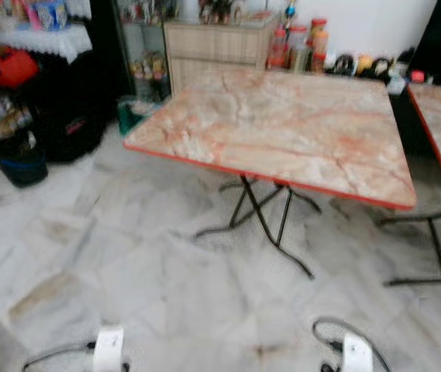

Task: Setting the table

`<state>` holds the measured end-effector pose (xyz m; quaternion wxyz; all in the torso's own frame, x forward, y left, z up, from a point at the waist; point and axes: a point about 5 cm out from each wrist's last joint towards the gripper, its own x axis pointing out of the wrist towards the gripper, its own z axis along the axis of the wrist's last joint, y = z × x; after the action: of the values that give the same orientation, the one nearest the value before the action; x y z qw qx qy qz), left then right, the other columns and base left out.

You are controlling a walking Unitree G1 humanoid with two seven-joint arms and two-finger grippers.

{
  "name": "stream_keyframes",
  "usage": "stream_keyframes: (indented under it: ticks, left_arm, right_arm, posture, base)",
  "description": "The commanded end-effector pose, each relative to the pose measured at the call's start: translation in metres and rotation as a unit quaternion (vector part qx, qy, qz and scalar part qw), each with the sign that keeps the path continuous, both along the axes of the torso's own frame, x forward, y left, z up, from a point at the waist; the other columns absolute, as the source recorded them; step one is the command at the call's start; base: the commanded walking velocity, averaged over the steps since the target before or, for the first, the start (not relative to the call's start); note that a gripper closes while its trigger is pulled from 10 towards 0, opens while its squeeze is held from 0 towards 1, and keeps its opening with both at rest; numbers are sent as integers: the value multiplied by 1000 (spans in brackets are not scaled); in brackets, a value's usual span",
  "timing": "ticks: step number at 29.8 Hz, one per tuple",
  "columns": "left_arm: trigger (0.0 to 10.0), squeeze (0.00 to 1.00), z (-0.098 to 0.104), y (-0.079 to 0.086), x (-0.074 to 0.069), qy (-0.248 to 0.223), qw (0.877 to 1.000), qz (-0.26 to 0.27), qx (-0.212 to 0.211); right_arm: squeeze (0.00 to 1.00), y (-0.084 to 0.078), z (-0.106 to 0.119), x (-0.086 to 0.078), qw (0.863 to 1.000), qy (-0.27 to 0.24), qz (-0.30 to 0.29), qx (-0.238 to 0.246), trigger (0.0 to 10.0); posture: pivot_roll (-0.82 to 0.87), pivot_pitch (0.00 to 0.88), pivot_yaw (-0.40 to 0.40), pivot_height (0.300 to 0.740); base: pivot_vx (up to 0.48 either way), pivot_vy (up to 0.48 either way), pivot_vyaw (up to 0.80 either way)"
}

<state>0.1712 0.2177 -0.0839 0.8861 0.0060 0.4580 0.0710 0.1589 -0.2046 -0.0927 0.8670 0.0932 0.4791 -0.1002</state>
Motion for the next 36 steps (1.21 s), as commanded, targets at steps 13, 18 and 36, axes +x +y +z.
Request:
stream_keyframes:
  ticks: [13, 18, 36]
  left_arm:
    - [10000, 0, 1, -2, 3, -1, 1000, -6, -5]
    - [10000, 0, 0, -3, 2, 1, 1000, -8, -5]
    - [10000, 0, -1, -7, 2, 1, 1000, -18, -9]
  right_arm:
    - [0, -5, 2, 3, 1000, -6, 1, -9, 10000]
    - [0, -4, 3, 6, 1000, -10, 1, -9, 10000]
    - [0, -4, 5, 10, 1000, -13, -6, -9, 10000]
  posture:
    - [48, 0, -15, 728]
    - [49, 0, -16, 728]
    - [44, 0, -15, 728]
  base:
    - [254, -340, 0]
    - [256, -340, 0]
    - [56, -415, -314]
